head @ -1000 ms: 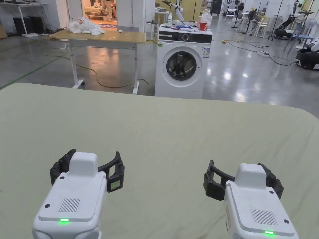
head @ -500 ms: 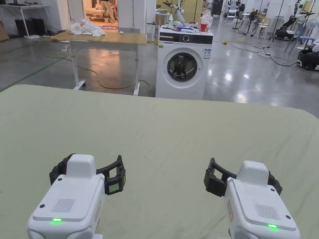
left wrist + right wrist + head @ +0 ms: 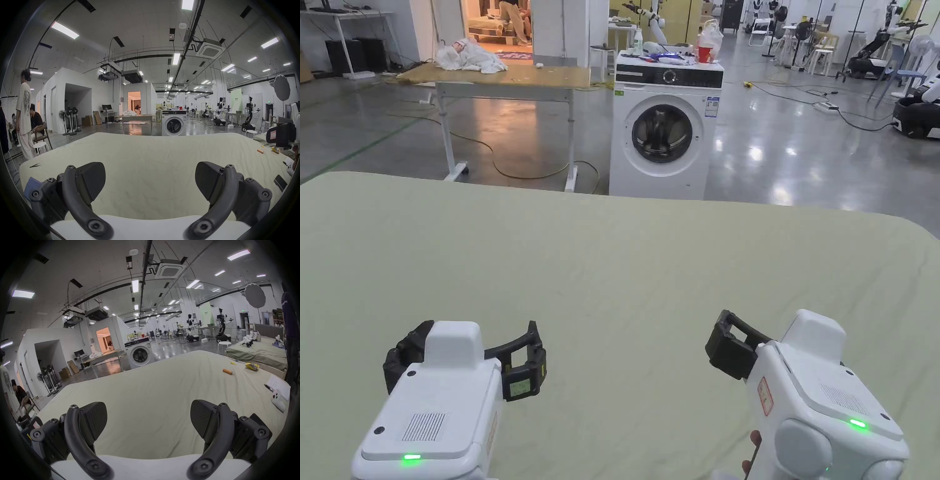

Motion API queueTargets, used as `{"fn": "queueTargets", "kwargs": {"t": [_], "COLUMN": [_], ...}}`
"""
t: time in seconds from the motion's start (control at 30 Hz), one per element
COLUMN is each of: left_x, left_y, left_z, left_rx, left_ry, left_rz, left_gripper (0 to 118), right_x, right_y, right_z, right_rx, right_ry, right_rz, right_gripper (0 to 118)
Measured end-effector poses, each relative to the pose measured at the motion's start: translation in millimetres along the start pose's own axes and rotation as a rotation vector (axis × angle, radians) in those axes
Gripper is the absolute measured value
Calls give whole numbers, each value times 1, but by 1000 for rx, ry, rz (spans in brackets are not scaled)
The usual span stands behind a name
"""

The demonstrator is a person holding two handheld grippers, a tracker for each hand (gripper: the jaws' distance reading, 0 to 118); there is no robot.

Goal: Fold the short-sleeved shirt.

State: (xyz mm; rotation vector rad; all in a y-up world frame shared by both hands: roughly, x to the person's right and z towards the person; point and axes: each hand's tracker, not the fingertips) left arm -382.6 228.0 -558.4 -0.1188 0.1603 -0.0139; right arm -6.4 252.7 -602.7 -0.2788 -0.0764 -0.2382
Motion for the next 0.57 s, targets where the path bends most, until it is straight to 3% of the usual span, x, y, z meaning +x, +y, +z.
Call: {"fn": "queueTargets", "kwargs": {"t": [0.57], "left_x": [-2], "left_y": [-4], "left_z": [2], "left_rx": [-12], "left_ry": [-43], "left_rz": [13], "left_gripper": [112], "right_x": [-10], "right_y": [0], "right_z": [-6], "right_rx": [-32], "right_ry": [-44], "right_rz": [61], "right_gripper": [106]}}
